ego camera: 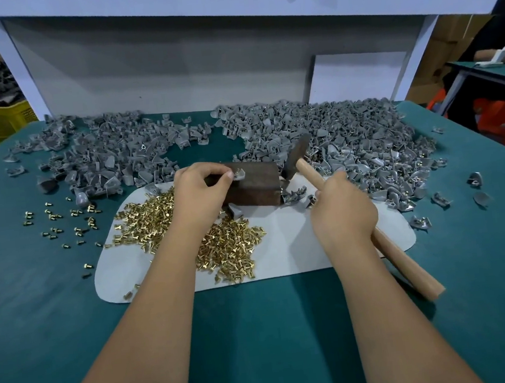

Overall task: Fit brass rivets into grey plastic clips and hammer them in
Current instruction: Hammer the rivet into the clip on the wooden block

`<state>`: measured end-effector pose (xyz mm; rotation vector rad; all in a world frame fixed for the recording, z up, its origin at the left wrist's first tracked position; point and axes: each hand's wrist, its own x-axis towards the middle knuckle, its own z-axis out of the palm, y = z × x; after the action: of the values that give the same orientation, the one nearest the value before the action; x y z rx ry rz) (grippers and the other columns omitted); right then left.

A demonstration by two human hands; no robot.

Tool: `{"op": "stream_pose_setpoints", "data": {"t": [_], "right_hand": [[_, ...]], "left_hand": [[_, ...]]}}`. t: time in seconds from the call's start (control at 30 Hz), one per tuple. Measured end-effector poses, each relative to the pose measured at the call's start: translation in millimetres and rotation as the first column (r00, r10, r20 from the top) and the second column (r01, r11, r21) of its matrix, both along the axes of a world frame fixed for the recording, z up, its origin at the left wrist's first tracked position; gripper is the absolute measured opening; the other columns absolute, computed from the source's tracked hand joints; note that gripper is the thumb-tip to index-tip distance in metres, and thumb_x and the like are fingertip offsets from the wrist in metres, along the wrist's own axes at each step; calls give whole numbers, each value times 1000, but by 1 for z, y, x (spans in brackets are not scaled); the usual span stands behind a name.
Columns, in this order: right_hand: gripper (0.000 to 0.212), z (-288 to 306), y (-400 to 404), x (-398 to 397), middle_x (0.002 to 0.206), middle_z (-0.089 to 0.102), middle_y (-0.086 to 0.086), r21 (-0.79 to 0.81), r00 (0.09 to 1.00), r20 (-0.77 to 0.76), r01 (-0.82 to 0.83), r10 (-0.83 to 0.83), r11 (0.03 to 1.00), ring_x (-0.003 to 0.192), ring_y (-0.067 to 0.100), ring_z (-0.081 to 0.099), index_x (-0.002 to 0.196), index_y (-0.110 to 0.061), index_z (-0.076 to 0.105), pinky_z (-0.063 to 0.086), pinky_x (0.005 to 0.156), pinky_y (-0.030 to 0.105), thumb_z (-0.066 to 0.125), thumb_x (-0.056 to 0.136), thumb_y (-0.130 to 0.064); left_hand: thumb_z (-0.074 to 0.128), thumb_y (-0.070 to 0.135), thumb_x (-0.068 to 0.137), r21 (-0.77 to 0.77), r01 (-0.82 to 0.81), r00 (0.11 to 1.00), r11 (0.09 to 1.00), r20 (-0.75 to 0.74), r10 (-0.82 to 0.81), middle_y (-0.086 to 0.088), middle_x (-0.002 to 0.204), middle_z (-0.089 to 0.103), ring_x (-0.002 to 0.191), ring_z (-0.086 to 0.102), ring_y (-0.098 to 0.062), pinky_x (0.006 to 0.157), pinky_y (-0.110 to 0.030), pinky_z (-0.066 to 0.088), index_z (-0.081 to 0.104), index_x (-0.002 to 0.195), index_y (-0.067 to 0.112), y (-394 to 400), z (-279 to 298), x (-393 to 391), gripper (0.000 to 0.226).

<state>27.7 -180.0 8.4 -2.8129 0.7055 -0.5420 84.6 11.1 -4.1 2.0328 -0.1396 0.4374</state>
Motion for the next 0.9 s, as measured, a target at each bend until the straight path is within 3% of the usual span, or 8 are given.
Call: {"op": "stream_pose_setpoints", "data": {"t": [0.13,0.2,0.37,0.43,0.57,0.7,0.83,0.9], "right_hand": [[15,15,4,-6,83,61,7,34,982,177,-75,68,997,62,28,47,99,-13,40,22,47,29,52,96,-21],[13,24,10,-10,77,56,0,52,946,273,-195,174,979,62,24,42,108,-19,48,25,51,30,50,96,-24],[48,39,32,-18,82,55,-5,-123,902,270,-314,336,941,64,19,40,136,-44,42,24,50,27,53,94,-24],[53,33,38,-23,85,58,-2,-160,908,264,-292,326,943,63,19,39,139,-45,39,23,50,27,53,93,-22],[60,19,42,-28,89,57,1,-200,921,193,-299,337,933,64,19,35,143,-42,35,11,44,26,54,91,-19],[60,15,48,-30,76,58,7,-213,898,265,-302,352,929,55,20,33,136,-30,51,7,45,22,68,81,-12],[60,11,51,-31,80,60,7,-231,908,223,-306,356,924,57,23,44,138,-31,49,23,49,26,66,83,-14],[61,11,53,-30,76,58,7,-227,911,237,-287,338,931,57,20,36,135,-30,52,24,49,27,69,79,-12]], "left_hand": [[65,25,91,142,-79,995,987,75,69,4,105,66,109,44,-20,89,-27,32,73,96,22,-3,-5,0,11],[65,27,91,198,-109,991,974,97,91,6,106,65,105,42,-18,85,-24,26,73,96,22,-3,-8,1,11],[67,29,89,235,-117,987,965,138,87,10,105,68,108,51,-23,89,-27,31,75,94,24,-2,-9,5,10],[68,29,89,242,-150,979,959,171,110,11,104,70,111,49,-24,95,-34,34,76,93,25,-3,-9,4,10],[68,28,89,274,-205,964,940,221,146,17,105,70,117,44,-19,86,-27,13,77,92,29,-6,-11,1,10],[67,28,89,294,-246,954,924,242,177,16,101,71,118,49,-16,98,-39,19,78,90,27,-8,-10,2,11],[67,30,90,317,-265,953,911,233,196,14,105,72,120,48,-17,100,-41,18,78,95,25,-9,-9,0,13],[65,32,91,333,-274,952,902,226,206,16,108,70,123,44,-13,99,-36,13,78,96,27,-9,-10,1,15]]}}
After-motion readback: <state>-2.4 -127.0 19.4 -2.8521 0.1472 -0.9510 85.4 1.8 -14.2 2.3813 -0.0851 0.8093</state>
